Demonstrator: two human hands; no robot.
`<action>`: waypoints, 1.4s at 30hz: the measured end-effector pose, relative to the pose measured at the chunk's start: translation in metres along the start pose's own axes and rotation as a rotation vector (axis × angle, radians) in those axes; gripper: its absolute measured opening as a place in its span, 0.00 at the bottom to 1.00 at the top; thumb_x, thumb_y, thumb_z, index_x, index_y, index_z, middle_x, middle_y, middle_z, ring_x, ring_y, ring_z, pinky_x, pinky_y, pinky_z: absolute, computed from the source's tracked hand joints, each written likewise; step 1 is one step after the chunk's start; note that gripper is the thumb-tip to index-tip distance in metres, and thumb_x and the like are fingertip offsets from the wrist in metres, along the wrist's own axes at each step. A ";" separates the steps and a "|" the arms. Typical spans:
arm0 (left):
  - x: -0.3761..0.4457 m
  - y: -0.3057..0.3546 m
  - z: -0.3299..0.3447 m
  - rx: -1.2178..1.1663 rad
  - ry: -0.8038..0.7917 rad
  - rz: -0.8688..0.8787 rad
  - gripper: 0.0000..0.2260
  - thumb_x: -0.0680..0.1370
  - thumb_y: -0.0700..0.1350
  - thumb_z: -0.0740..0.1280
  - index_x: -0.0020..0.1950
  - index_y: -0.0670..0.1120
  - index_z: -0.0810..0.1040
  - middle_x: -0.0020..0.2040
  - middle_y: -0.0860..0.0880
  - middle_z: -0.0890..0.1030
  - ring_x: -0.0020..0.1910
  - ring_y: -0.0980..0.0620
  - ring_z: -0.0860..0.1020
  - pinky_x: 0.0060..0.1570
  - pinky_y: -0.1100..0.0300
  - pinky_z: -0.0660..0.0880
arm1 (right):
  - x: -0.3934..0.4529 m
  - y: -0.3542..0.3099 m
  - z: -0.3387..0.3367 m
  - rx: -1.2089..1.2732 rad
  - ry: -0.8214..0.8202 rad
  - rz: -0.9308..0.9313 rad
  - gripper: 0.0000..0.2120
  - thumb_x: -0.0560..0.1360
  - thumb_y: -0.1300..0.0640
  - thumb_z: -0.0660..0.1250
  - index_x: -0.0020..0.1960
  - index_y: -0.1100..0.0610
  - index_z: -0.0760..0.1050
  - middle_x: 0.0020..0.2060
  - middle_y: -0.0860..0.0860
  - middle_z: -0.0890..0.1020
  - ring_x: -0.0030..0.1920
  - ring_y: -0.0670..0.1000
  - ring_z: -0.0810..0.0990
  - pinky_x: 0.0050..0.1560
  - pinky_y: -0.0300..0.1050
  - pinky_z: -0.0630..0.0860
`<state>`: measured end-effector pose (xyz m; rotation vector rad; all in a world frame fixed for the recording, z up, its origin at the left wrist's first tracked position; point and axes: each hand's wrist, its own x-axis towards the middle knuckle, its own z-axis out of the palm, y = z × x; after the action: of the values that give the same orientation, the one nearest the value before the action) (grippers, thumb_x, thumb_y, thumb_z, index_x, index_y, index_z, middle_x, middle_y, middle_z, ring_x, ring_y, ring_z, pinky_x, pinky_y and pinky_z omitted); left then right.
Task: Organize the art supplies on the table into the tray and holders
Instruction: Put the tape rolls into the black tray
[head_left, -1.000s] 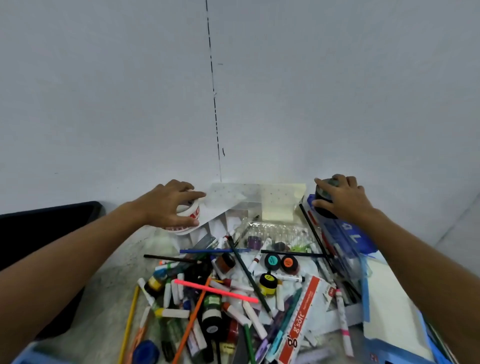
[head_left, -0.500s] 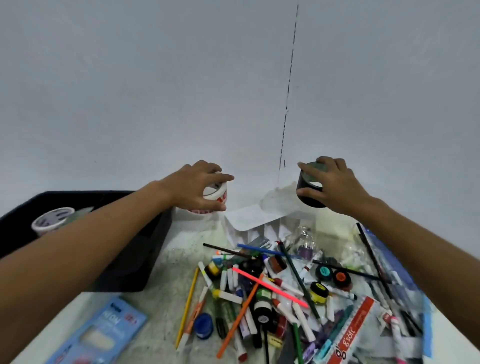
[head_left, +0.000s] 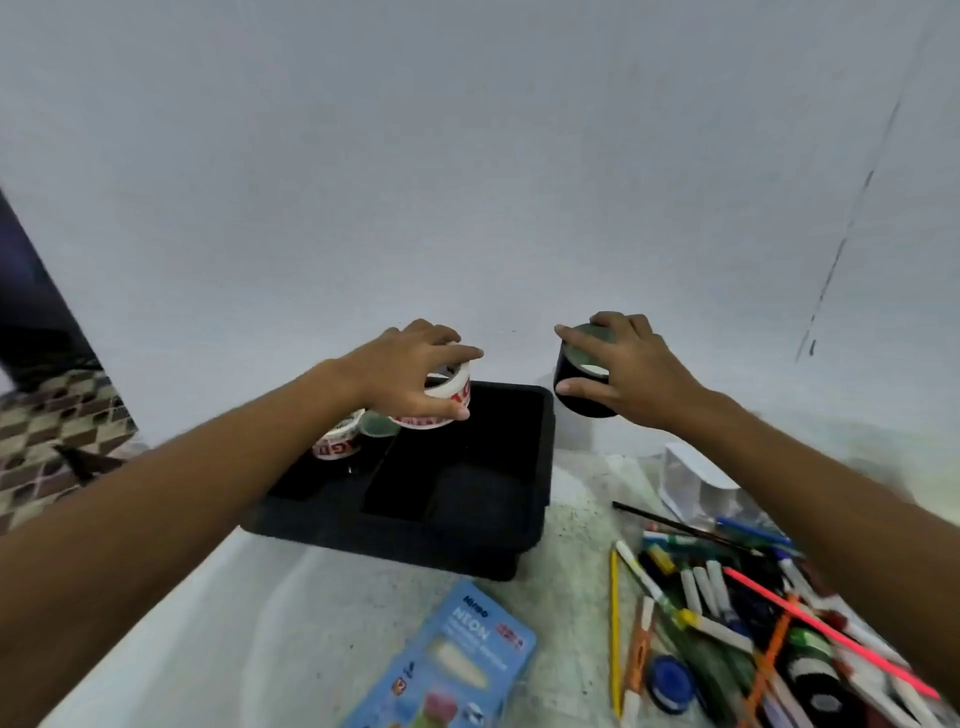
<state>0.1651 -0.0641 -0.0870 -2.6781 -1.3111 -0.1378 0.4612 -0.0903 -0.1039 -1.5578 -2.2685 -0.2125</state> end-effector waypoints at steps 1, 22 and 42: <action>-0.010 -0.018 0.001 0.002 -0.012 -0.003 0.43 0.65 0.77 0.52 0.75 0.57 0.62 0.71 0.49 0.68 0.70 0.49 0.62 0.65 0.46 0.65 | 0.010 -0.018 0.007 0.008 0.002 -0.002 0.40 0.67 0.27 0.51 0.75 0.42 0.62 0.70 0.55 0.65 0.68 0.58 0.61 0.65 0.55 0.64; -0.111 -0.187 0.085 -0.183 -0.167 -0.003 0.50 0.65 0.72 0.67 0.78 0.47 0.55 0.75 0.49 0.63 0.73 0.49 0.60 0.70 0.52 0.62 | 0.108 -0.232 0.132 0.087 -0.250 -0.114 0.42 0.71 0.30 0.62 0.78 0.46 0.52 0.71 0.54 0.63 0.69 0.55 0.60 0.70 0.51 0.63; -0.095 -0.181 0.140 0.031 -0.277 0.065 0.48 0.67 0.63 0.74 0.78 0.47 0.54 0.76 0.46 0.55 0.75 0.46 0.53 0.68 0.43 0.64 | 0.109 -0.259 0.183 -0.383 -0.576 -0.136 0.59 0.62 0.27 0.68 0.76 0.64 0.52 0.71 0.60 0.62 0.70 0.60 0.61 0.66 0.60 0.65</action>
<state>-0.0345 -0.0031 -0.2206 -2.7848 -1.2803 0.2679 0.1476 -0.0323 -0.2061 -1.8343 -2.9212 -0.2756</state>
